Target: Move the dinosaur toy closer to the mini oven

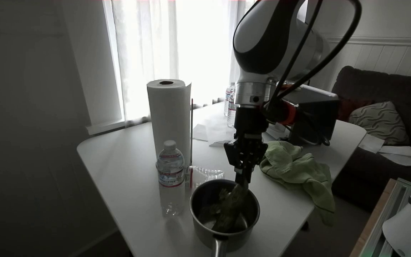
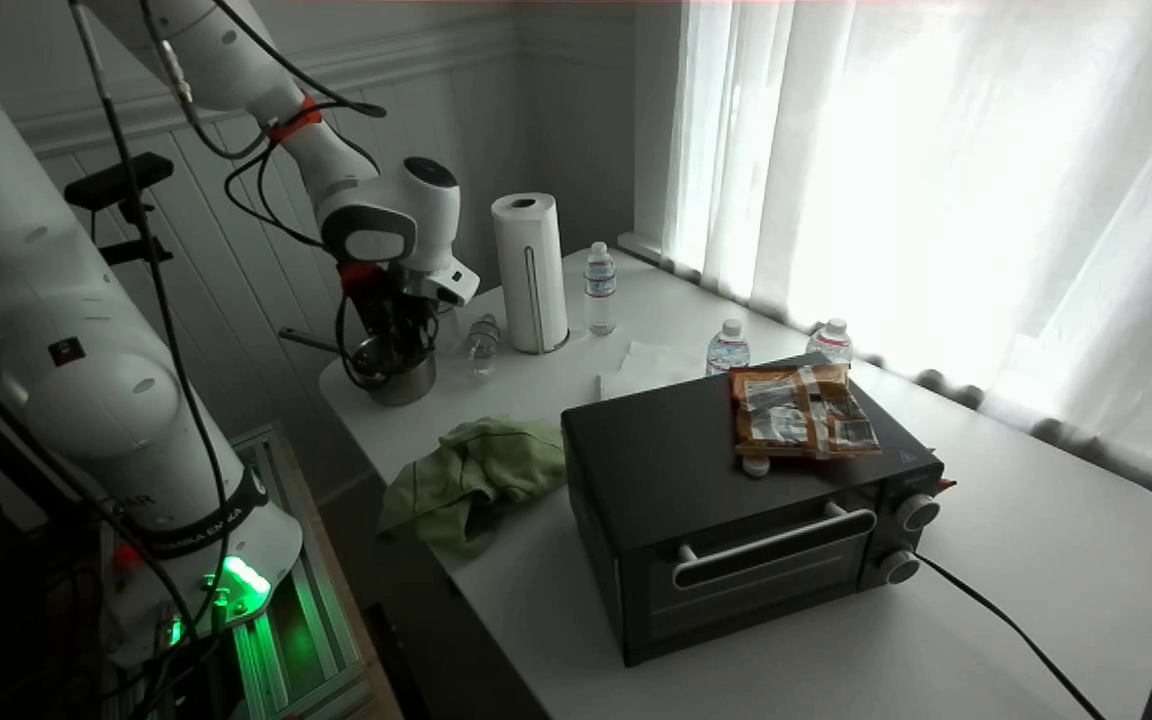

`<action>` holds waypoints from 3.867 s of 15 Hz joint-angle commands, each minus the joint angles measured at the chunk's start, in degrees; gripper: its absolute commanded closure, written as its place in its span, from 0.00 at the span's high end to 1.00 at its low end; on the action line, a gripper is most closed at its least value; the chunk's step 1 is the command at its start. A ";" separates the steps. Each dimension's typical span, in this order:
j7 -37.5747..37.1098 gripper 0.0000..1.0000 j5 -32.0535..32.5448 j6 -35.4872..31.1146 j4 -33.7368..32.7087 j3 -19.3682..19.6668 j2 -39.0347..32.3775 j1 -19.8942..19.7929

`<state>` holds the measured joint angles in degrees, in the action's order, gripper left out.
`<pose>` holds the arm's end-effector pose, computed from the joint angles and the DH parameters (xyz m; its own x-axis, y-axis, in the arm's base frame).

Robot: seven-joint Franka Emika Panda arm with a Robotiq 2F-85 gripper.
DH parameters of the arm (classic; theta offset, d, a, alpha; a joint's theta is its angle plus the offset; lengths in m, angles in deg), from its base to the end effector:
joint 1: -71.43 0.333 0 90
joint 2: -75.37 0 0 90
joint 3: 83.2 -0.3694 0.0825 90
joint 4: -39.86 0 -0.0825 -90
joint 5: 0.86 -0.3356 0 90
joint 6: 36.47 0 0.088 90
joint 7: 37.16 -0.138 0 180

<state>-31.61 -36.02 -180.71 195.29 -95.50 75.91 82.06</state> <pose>0.3283 0.1445 0.2830 0.9750 -0.0072 -0.2223 -0.0676 -0.9618 -0.2654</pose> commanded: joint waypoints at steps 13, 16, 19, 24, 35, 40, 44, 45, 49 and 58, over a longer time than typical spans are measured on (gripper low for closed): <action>-3.18 0.05 1.10 6.88 2.27 0.14 11.95 1.89; -6.02 0.05 2.42 10.55 2.32 0.42 16.78 1.84; -9.28 0.05 4.07 13.58 2.39 0.80 21.87 1.52; -13.74 0.05 5.68 17.06 3.25 3.10 30.80 0.18; -20.23 0.05 9.92 20.85 1.81 11.55 33.95 -11.18; -21.03 0.05 11.21 20.19 1.89 14.26 32.23 -15.90; -25.49 0.05 9.26 15.54 1.89 15.12 28.73 -18.91; -27.11 0.05 8.65 14.02 1.89 15.28 27.69 -19.37; -32.09 0.05 4.95 2.78 1.93 15.38 23.27 -19.48; -30.97 0.21 6.51 -0.25 1.85 16.06 21.76 -18.68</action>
<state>-62.25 -29.95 -180.98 197.16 -80.01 97.60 62.88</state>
